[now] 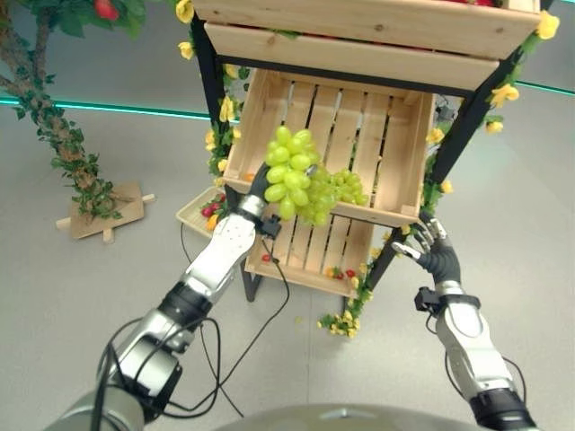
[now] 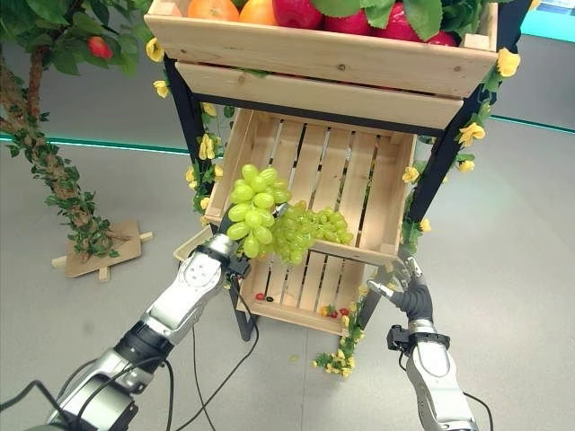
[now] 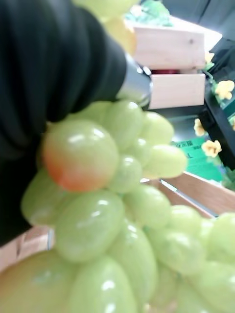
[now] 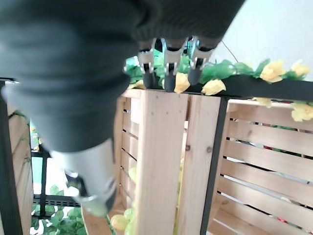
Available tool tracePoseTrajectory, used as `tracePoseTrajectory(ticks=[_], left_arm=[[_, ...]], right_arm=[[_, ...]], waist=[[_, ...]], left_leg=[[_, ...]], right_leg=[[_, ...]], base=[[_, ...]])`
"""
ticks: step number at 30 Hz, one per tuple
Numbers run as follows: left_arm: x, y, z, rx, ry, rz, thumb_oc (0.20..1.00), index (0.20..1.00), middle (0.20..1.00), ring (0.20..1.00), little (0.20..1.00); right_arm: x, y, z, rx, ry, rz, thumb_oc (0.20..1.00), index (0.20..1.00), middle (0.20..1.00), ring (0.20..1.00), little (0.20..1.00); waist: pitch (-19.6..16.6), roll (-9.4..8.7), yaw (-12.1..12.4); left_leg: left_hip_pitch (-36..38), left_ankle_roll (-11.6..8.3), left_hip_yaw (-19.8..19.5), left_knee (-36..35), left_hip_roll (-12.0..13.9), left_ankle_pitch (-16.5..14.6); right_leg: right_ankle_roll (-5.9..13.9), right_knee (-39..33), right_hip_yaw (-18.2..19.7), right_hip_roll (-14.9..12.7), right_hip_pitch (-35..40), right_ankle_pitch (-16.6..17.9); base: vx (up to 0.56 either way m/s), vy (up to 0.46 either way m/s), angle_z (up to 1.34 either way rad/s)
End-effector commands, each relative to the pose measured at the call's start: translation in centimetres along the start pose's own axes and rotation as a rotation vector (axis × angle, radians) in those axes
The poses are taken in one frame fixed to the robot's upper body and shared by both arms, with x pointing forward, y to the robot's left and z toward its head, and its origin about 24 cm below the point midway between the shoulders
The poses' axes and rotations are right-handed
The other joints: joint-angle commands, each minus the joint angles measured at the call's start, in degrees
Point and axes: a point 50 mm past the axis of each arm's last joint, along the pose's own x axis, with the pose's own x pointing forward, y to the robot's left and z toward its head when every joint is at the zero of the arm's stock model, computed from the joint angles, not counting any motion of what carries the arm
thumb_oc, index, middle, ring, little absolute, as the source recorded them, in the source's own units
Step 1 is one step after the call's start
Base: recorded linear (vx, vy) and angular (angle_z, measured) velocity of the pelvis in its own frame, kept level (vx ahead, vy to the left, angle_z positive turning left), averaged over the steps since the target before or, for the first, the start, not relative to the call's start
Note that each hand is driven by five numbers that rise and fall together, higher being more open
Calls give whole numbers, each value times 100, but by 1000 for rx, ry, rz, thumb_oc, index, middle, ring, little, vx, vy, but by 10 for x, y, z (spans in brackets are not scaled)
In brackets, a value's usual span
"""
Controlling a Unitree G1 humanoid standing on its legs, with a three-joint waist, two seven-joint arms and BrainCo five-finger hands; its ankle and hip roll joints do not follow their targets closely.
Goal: Pick up the fruits from the basket on one side to the basket on the other side
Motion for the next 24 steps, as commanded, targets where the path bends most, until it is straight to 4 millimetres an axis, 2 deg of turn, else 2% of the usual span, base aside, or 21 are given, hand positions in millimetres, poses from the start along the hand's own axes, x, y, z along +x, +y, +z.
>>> tracePoseTrajectory(ticks=[1,6,7,10,12,22,24], left_arm=[[39,15,31,56,-113,79,200,200,200,200,200],[51,31,27,106,-52,140,200,200,200,200,200],[57,43,25,159,-9,175,200,200,200,200,200],[65,55,27,194,25,200,200,200,200,200,200],[72,75,36,297,51,227,200,200,200,200,200],[72,131,34,392,210,420,200,200,200,200,200],[71,143,39,502,235,442,200,200,200,200,200]], right_arm=[[20,-2,33,-20,-145,24,1000,1000,1000,1000,1000],[21,2,33,-23,-141,49,1000,1000,1000,1000,1000],[21,3,34,-28,-144,59,1000,1000,1000,1000,1000],[21,4,35,-36,-145,69,1000,1000,1000,1000,1000],[17,4,34,-48,-136,83,1000,1000,1000,1000,1000],[2,-6,28,-74,-110,77,1000,1000,1000,1000,1000],[1,-8,29,-79,-111,79,1000,1000,1000,1000,1000]], waist=[[-65,198,76],[-62,233,-16],[-59,252,-73],[-42,279,-119],[-21,312,-149],[23,344,-179],[36,358,-188]], left_leg=[[691,-52,142,90,166,-858],[729,-65,213,68,179,-861],[737,-76,238,65,181,-855],[749,-84,269,64,187,-856],[760,-89,289,65,195,-857],[745,-112,266,97,199,-842],[731,-117,281,109,205,-833]], right_leg=[[498,393,-49,54,-187,-167],[505,401,7,82,-199,-168],[506,402,33,90,-210,-164],[510,403,55,101,-219,-162],[514,392,53,107,-220,-161],[519,322,47,121,-193,-154],[523,325,57,127,-207,-146]], base=[[10,6,-17],[4,1,-10],[5,2,-4],[9,0,-8],[10,-6,-7],[0,0,0],[0,0,0]])
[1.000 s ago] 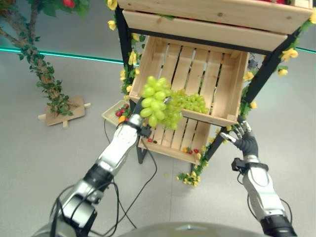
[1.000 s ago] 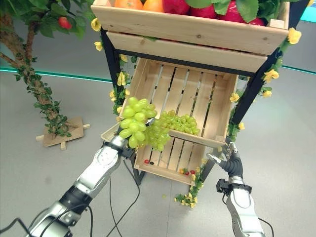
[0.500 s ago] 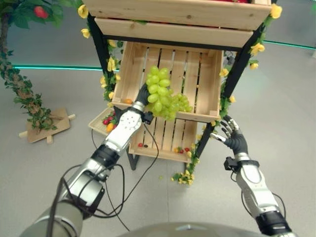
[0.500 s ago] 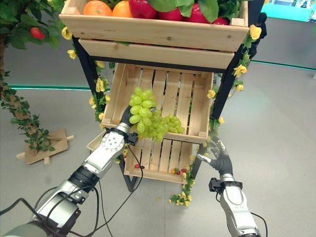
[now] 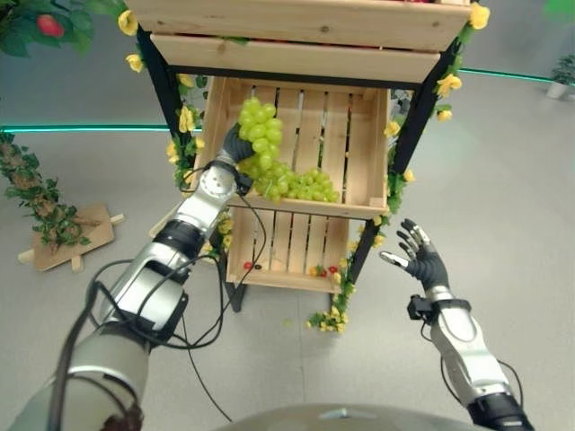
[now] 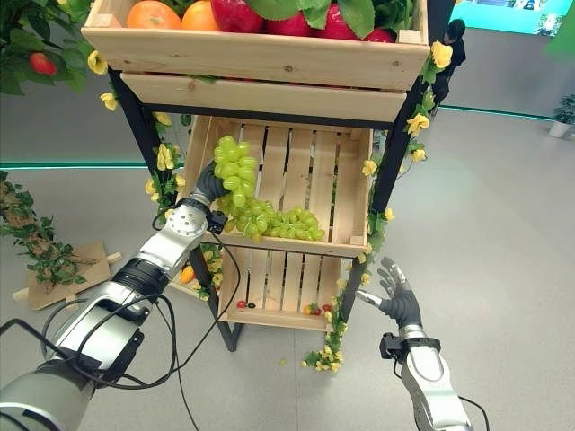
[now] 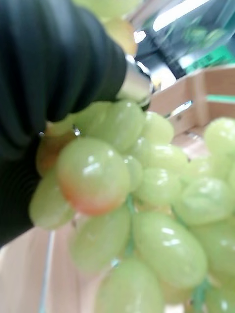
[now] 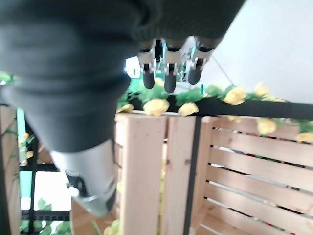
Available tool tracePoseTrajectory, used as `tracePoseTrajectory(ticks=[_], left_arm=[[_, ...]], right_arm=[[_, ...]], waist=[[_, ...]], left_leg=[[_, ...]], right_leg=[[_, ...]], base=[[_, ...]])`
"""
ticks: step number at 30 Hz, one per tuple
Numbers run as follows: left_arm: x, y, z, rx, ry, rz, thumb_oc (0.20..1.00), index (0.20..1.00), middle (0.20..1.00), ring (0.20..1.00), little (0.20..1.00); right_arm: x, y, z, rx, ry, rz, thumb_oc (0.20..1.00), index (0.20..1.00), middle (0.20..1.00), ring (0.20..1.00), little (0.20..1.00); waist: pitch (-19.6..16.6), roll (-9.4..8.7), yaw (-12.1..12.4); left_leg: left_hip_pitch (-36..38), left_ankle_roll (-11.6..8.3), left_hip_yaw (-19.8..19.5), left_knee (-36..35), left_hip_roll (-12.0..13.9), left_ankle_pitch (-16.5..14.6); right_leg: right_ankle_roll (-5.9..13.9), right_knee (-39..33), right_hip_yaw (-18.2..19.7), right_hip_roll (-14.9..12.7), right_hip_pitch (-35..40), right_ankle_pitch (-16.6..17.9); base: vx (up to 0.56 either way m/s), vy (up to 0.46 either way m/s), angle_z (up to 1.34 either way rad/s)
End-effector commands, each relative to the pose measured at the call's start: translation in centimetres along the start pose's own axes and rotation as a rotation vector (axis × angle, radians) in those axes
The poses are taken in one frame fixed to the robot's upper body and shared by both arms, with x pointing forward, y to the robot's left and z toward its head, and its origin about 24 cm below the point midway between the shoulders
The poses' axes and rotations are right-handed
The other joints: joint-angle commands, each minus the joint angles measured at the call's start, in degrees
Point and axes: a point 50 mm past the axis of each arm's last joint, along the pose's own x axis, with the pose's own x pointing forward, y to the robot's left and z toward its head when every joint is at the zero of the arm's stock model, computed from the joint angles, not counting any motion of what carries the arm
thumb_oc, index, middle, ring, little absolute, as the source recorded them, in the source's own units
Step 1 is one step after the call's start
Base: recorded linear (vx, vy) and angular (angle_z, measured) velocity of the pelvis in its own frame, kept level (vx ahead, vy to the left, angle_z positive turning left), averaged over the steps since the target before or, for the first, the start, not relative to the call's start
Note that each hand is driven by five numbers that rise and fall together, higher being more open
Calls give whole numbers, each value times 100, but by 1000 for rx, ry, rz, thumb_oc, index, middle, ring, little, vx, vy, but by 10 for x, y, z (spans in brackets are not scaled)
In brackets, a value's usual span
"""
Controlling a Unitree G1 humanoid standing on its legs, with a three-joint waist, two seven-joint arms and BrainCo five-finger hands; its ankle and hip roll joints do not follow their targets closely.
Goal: Pick up the fruits from the basket on one side to the basket on the other side
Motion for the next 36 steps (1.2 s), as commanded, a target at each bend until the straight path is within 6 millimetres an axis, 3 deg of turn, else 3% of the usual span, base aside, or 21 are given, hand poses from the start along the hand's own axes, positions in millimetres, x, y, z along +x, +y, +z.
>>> tracePoseTrajectory(ticks=[1,2,4,6,10,13,15,20,32,33,36], left_arm=[[24,69,63,206,-127,229,200,200,200,200,200],[23,72,66,253,-135,238,200,200,200,200,200],[23,86,69,523,-129,260,200,200,200,200,200],[22,92,62,611,-107,262,200,200,200,200,200],[19,111,65,977,-98,272,200,200,200,200,200],[18,117,62,1061,-83,262,200,200,200,200,200],[16,122,64,1215,-87,246,200,200,200,200,200],[17,121,65,1356,-97,219,200,200,200,200,200],[17,106,55,1335,-104,168,200,200,200,200,200],[17,102,54,1334,-114,153,1000,1000,1000,1000,1000],[16,101,51,1330,-114,138,1000,1000,1000,1000,1000]], right_arm=[[8,-18,45,-81,-195,-9,1000,1000,1000,1000,1000],[6,-21,44,-82,-194,-15,1000,1000,1000,1000,1000],[4,-23,44,-87,-198,-17,1000,1000,1000,1000,1000],[2,-25,44,-91,-201,-17,1000,1000,1000,1000,1000],[-4,-27,44,-86,-208,-11,1000,1000,1000,1000,1000],[-5,-28,44,-86,-209,-7,1000,1000,1000,1000,1000],[-7,-29,44,-92,-211,3,1000,1000,1000,1000,1000],[-8,-28,45,-88,-216,14,1000,1000,1000,1000,1000],[-9,-26,45,-88,-222,21,1000,1000,1000,1000,1000],[-9,-26,46,-90,-223,20,1000,1000,1000,1000,1000],[-9,-26,45,-85,-220,17,1000,1000,1000,1000,1000]], waist=[[96,256,148],[105,257,148],[106,269,157],[126,260,155],[122,271,134],[135,262,128],[132,271,121],[108,243,121],[107,206,121],[112,210,124],[113,213,130]], left_leg=[[663,-93,81,124,137,-787],[653,-95,83,132,136,-787],[635,-94,90,144,132,-794],[635,-95,118,163,132,-804],[647,-109,172,162,150,-802],[650,-115,202,164,158,-802],[670,-121,244,160,165,-804],[689,-138,266,157,192,-809],[704,-141,278,131,186,-795],[701,-141,286,121,190,-792],[704,-141,290,122,195,-790]], right_leg=[[537,331,-165,92,-163,-181],[537,333,-164,92,-172,-177],[539,320,-143,94,-184,-172],[542,315,-129,91,-185,-172],[554,295,-101,94,-183,-163],[560,290,-76,101,-187,-158],[566,266,-46,112,-180,-147],[571,263,-43,126,-166,-145],[564,216,-62,128,-145,-118],[565,207,-58,126,-152,-116],[556,206,-60,126,-147,-118]], base=[[0,0,0],[-11,-13,-4],[-10,-8,-2],[-20,-12,-7],[-14,-15,-6],[-4,-2,-2],[-4,-6,-6],[-5,-13,-7],[-1,-1,0],[0,0,0],[0,0,0]])
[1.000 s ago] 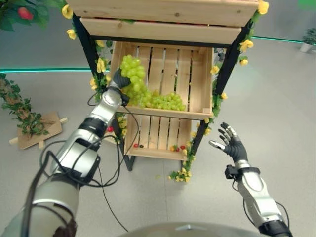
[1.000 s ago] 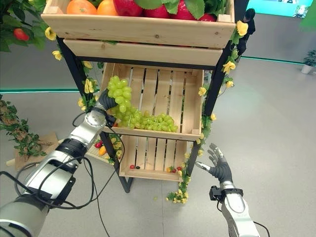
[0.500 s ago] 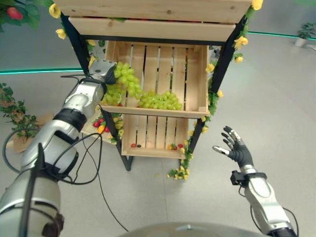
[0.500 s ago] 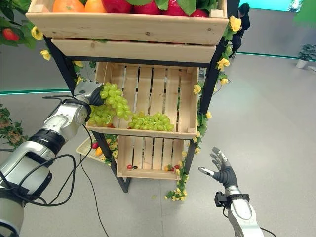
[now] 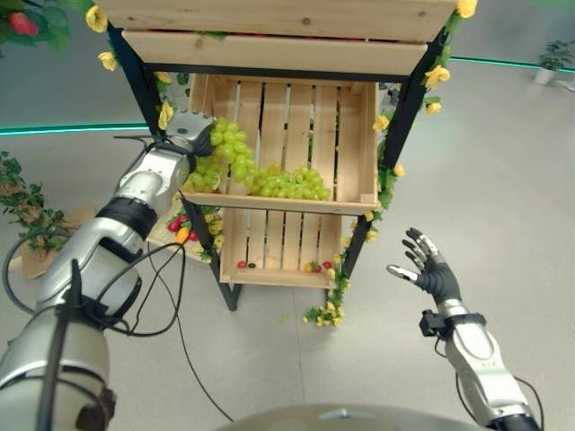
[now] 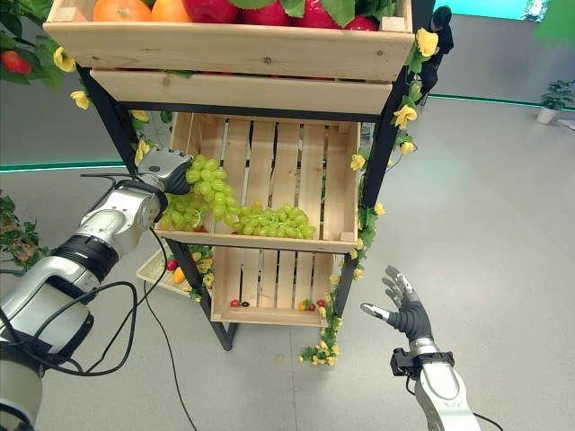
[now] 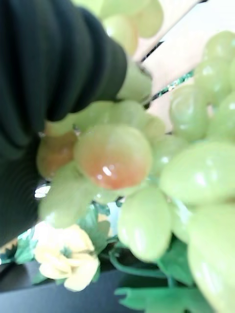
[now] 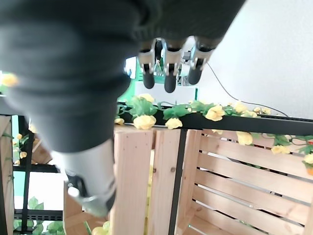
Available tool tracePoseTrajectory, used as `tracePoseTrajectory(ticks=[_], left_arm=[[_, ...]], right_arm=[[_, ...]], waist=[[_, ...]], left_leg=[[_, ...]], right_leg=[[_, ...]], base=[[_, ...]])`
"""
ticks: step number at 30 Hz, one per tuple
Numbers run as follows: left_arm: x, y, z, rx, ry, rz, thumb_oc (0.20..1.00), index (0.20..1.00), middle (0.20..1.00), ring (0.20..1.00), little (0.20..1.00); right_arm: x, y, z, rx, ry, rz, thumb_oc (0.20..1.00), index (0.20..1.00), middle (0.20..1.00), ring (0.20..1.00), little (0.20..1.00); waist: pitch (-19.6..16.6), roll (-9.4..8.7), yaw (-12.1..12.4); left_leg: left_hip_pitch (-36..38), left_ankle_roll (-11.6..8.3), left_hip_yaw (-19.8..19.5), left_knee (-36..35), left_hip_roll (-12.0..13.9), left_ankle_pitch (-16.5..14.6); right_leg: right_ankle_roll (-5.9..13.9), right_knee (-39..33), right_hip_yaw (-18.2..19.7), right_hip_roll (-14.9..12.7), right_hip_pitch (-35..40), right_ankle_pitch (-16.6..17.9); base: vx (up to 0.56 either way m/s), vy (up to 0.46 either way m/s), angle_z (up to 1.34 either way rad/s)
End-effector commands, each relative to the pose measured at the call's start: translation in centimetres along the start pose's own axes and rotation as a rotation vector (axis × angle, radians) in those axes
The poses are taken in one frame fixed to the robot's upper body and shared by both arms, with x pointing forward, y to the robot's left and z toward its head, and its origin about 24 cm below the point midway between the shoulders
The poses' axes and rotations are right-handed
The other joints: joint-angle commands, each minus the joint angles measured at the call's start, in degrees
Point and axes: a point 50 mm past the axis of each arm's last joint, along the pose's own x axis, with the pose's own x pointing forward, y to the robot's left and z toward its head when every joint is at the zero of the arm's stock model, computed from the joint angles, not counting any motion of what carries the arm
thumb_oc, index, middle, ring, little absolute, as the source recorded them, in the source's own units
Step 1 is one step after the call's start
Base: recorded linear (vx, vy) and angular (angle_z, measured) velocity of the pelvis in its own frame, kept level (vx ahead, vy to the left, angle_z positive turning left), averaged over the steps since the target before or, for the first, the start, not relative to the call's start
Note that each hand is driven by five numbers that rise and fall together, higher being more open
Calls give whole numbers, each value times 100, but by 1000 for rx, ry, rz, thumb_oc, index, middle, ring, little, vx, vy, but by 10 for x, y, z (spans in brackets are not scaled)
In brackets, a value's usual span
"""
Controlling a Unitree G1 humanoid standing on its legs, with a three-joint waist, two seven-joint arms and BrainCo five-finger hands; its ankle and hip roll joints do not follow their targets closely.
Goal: Pick up the fruits from the basket on one side to the basket on the other side
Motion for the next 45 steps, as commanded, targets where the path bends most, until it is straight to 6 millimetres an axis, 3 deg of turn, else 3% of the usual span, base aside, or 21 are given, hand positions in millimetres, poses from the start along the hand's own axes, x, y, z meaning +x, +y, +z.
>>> tracePoseTrajectory(ticks=[1,22,31,33,38,41,45], left_arm=[[12,56,-21,62,59,132,1000,1000,1000,1000,1000],[7,57,-17,67,-5,148,1000,1000,1000,1000,1000],[-10,33,-11,-417,-16,221,1000,1000,1000,1000,1000],[-23,25,-2,-601,-62,275,1000,1000,1000,1000,1000],[-68,-22,4,-1057,-49,274,1000,1000,1000,1000,1000],[-103,-50,14,-1422,-29,263,1000,1000,1000,1000,1000],[-129,-58,24,-1539,-44,281,1000,1000,1000,1000,1000]], right_arm=[[7,-17,41,-47,-202,-24,1000,1000,1000,1000,1000],[8,-20,38,-41,-189,-47,1000,1000,1000,1000,1000],[11,-22,39,-28,-192,-84,1000,1000,1000,1000,1000],[11,-23,39,-19,-201,-103,1000,1000,1000,1000,1000],[12,-27,41,-8,-215,-158,1000,1000,1000,1000,1000],[12,-29,38,3,-207,-180,1000,1000,1000,1000,1000],[12,-29,37,3,-208,-193,1000,1000,1000,1000,1000]], waist=[[46,116,126],[14,86,225],[36,46,351],[59,18,438],[91,-16,587],[112,-17,681],[125,-27,779]], left_leg=[[698,-75,54,123,106,-745],[706,-89,-54,102,120,-739],[682,-88,-169,120,111,-727],[661,-83,-219,133,109,-725],[627,-64,-307,169,90,-732],[572,-44,-350,191,74,-686],[566,-36,-426,172,69,-719]], right_leg=[[602,204,-201,51,-54,-150],[584,183,-359,40,22,-181],[523,218,-480,25,55,-224],[497,223,-517,18,55,-231],[433,210,-572,15,73,-246],[385,219,-598,6,49,-214],[366,196,-651,-6,92,-255]], base=[[0,0,0],[0,0,0],[-2,-2,1],[0,0,0],[3,-1,9],[-23,7,10],[10,7,11]])
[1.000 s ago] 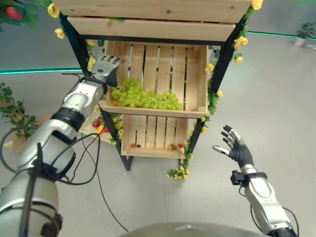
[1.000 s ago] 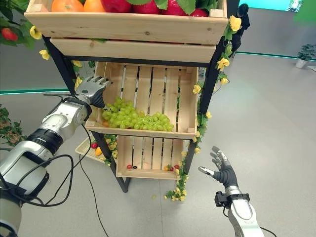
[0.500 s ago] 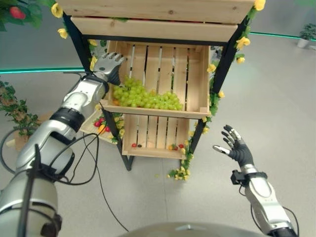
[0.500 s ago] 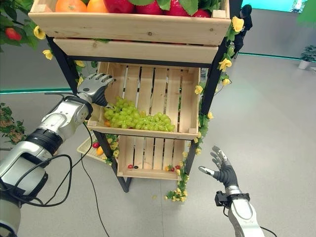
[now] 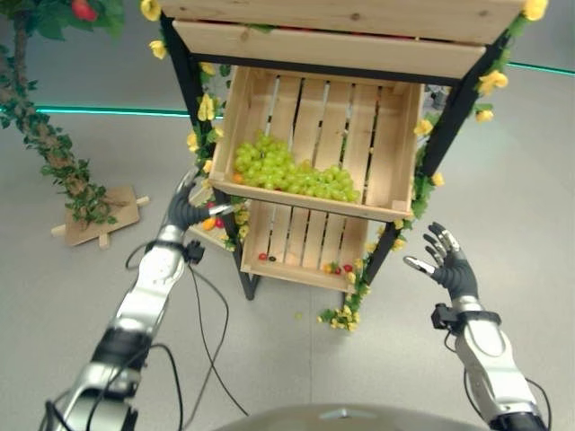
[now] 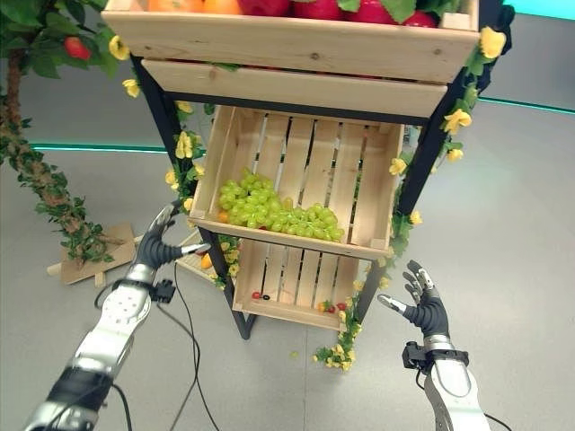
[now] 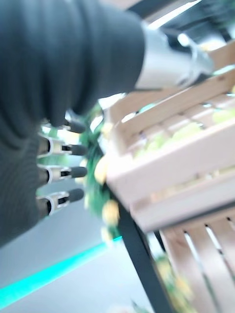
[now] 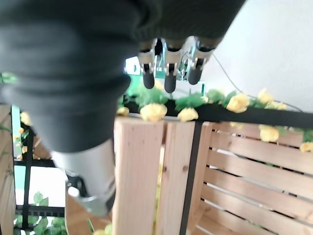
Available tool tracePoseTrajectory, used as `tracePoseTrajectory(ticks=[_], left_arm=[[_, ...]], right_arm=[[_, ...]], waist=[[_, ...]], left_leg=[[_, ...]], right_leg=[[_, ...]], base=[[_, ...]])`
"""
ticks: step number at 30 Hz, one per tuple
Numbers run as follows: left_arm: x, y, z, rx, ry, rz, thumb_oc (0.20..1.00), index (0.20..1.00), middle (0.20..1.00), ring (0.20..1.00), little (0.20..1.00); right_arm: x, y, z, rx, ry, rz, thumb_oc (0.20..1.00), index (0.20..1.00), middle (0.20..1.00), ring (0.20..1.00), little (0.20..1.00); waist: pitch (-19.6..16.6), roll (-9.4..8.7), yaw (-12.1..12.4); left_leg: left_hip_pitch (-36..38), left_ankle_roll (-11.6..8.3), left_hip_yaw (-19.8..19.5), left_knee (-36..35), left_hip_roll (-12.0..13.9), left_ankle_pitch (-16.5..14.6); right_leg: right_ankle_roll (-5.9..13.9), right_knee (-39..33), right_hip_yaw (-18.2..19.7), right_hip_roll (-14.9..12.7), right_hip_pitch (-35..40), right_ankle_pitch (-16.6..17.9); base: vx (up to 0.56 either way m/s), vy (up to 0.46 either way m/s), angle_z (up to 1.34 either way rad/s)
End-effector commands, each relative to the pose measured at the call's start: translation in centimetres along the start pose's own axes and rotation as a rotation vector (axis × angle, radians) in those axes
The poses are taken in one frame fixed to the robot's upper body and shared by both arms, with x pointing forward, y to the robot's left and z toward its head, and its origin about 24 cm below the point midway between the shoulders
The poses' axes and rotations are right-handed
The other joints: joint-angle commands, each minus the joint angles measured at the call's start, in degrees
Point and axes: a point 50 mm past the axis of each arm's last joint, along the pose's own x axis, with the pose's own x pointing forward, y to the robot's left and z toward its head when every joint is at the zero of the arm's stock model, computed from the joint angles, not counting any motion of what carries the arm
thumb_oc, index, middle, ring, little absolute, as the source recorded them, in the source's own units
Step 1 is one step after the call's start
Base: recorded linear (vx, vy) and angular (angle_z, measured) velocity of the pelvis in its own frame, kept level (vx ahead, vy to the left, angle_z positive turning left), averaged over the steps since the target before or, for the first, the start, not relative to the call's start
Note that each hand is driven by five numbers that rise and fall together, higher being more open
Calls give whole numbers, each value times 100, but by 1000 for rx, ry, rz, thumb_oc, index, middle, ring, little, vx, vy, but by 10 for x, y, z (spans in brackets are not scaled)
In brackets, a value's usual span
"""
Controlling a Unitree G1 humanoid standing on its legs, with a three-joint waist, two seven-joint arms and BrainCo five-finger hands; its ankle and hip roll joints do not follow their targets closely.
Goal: Pick up the fruits from the basket on one side to the basket on the other side
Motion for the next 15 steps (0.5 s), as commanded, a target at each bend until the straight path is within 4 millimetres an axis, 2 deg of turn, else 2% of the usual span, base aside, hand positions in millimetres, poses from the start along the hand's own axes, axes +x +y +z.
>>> tracePoseTrajectory(ticks=[1,2,3,10,15], left_arm=[[8,6,39,-126,-228,18,1000,1000,1000,1000,1000],[7,7,39,-127,-227,18,1000,1000,1000,1000,1000],[-4,3,35,-179,-222,-9,1000,1000,1000,1000,1000],[-28,2,22,-324,-183,3,1000,1000,1000,1000,1000],[-31,8,25,-320,-200,-2,1000,1000,1000,1000,1000]], right_arm=[[13,-7,33,4,-186,-51,1000,1000,1000,1000,1000],[13,-7,33,3,-185,-50,1000,1000,1000,1000,1000],[12,-7,32,2,-187,-55,1000,1000,1000,1000,1000],[11,-6,37,16,-224,-65,1000,1000,1000,1000,1000],[11,-11,44,38,-262,-100,1000,1000,1000,1000,1000]], waist=[[-72,18,103],[-81,22,97],[-63,1,163],[-40,-41,337],[144,-64,490]], left_leg=[[484,-18,-74,168,109,-704],[483,-18,-77,169,109,-704],[414,-9,-128,189,95,-650],[291,-6,-350,211,61,-657],[47,-26,-517,492,31,-701]], right_leg=[[380,204,-191,3,-122,-175],[380,204,-194,3,-121,-175],[368,216,-227,-9,-160,-142],[353,226,-407,-23,-162,-216],[323,470,-613,-66,-293,-313]], base=[[-12,0,13],[-41,-6,14],[-7,-4,15],[-21,-14,16],[-39,-14,18]])
